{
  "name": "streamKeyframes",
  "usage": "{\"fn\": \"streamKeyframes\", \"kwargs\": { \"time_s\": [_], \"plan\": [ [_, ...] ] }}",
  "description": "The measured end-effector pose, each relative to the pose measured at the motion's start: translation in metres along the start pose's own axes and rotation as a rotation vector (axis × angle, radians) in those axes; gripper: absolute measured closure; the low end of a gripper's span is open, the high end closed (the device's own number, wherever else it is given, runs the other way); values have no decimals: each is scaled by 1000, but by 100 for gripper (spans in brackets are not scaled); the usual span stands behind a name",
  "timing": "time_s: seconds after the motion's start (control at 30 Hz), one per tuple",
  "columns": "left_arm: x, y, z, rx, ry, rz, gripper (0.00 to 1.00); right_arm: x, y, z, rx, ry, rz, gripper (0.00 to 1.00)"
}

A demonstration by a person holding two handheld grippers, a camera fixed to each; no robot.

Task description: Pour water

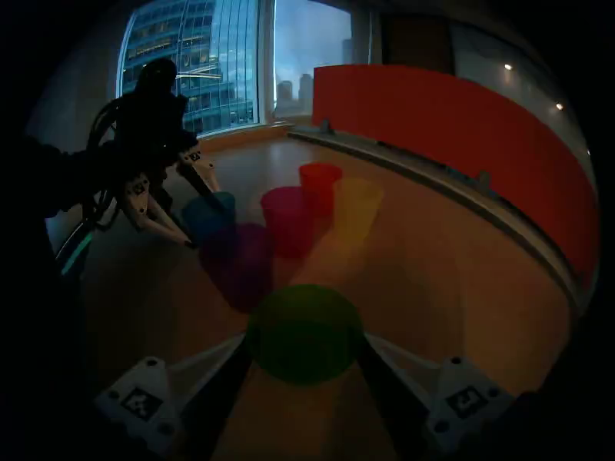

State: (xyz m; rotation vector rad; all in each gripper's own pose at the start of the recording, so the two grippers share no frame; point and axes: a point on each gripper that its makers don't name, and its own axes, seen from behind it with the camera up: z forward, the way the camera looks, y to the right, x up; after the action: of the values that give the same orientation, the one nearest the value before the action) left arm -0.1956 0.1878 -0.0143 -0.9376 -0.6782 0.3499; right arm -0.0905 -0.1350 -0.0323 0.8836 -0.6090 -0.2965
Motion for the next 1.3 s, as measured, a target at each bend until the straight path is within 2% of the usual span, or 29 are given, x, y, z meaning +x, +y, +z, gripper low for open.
{"fn": "streamKeyframes", "kwargs": {
  "time_s": [0.07, 0.4, 0.73, 0.93, 1.3],
  "plan": [
    [-2, 0, -1, 3, -2, -3, 15, 1, -1, -1, 0, 3, 8, 0],
    [-16, 0, -15, 35, -3, -35, 15, -7, -4, -13, -18, 4, 25, 0],
    [-26, 0, -39, 100, 31, -88, 15, -24, -5, -41, -87, 18, 55, 0],
    [-25, -1, -56, 157, 83, -135, 15, -22, -3, -60, -150, 69, 84, 0],
    [-22, -9, -95, 329, 185, -172, 15, -3, -2, -92, -261, 186, 120, 0]
  ]
}}
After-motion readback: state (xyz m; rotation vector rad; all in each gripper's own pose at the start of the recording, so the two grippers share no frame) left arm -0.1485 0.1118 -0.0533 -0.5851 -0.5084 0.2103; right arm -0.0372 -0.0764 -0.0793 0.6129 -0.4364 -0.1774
